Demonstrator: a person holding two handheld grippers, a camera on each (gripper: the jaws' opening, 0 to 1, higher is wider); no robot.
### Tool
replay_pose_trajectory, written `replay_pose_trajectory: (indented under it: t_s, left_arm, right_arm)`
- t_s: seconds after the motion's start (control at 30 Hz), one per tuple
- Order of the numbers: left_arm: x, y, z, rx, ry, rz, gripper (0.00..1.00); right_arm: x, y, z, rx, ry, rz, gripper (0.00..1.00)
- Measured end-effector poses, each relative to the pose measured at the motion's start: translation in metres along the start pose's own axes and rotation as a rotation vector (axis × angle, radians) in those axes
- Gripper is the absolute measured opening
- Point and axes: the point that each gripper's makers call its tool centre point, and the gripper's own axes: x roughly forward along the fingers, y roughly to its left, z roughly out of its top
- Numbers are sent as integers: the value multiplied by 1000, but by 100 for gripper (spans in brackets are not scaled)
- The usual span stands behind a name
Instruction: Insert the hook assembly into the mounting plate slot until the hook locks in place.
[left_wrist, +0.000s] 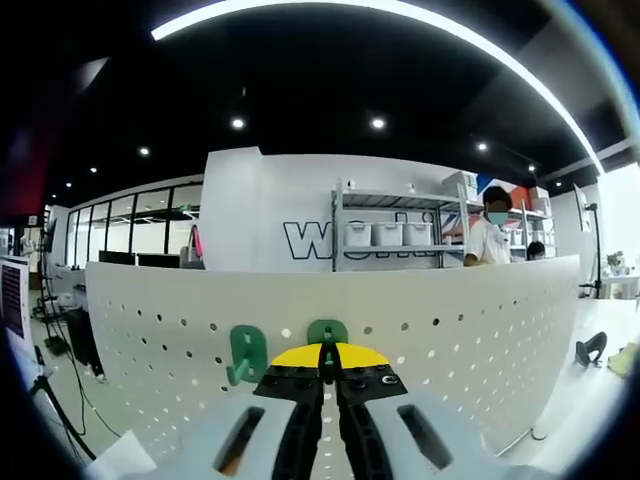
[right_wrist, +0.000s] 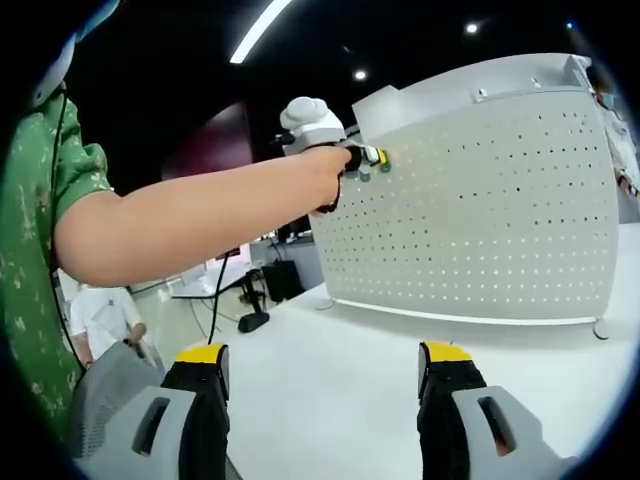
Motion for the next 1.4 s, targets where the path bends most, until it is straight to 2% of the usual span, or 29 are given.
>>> replay_pose_trajectory:
  t_s: [1.1,1.4]
  left_arm:
    - [0,0,-2,21,2,8,4]
    - [1,-3,-6,26,14,-1,8]
  right_arm:
    - [0,1,0,0,-2,2,78]
    - [-1,0,1,-1,-5,0,78]
